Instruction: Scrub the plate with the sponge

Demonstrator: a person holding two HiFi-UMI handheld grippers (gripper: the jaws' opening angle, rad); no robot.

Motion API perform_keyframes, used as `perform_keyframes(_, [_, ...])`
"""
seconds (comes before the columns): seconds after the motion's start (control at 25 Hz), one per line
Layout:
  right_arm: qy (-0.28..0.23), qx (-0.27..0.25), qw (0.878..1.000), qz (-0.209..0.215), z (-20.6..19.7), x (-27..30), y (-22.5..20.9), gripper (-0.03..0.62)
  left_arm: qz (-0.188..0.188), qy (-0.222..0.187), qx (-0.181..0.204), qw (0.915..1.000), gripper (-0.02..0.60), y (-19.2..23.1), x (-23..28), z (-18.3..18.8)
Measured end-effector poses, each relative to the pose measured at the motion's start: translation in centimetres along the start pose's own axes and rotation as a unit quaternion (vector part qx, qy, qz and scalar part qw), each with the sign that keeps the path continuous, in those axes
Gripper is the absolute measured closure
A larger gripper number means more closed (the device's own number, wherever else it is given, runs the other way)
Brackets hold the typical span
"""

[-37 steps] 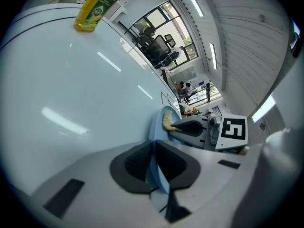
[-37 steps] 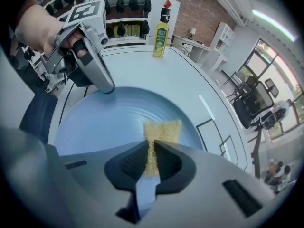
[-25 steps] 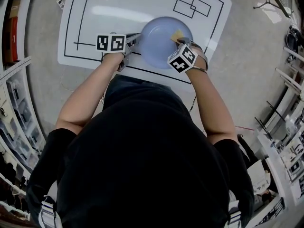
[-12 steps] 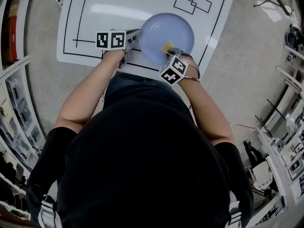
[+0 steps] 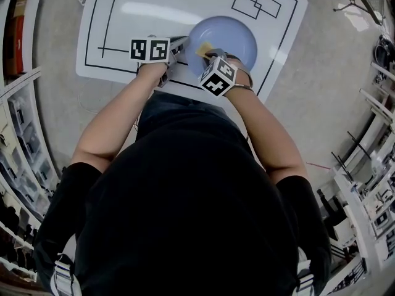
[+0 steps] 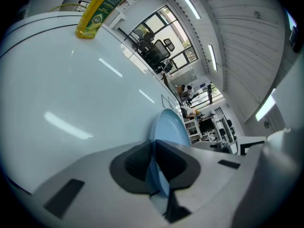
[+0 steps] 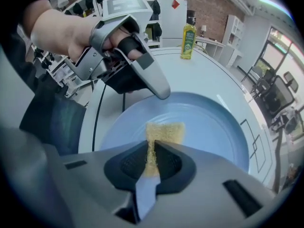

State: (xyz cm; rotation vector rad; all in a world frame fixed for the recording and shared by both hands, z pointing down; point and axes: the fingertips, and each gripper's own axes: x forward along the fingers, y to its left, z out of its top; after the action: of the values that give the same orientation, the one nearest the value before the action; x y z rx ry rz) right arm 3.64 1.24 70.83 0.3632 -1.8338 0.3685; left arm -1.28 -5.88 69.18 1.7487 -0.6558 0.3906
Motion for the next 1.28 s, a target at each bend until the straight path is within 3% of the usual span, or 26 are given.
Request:
perform_keyframes(1.04, [-0.015,0.011,1.0,-0.011,0.65,0.21,-0.8,0.559,-0.027,0.012,-0.016,0.9994,0.543,0.12,0.1,-0.12])
perform_keyframes(1.28, [-0.027,0.016,0.999,-0.005,0.75,-0.66,-0.95,0.559,-0.015,0.016,-0.019,0.9996,0.488,0.3,0.01,0.24])
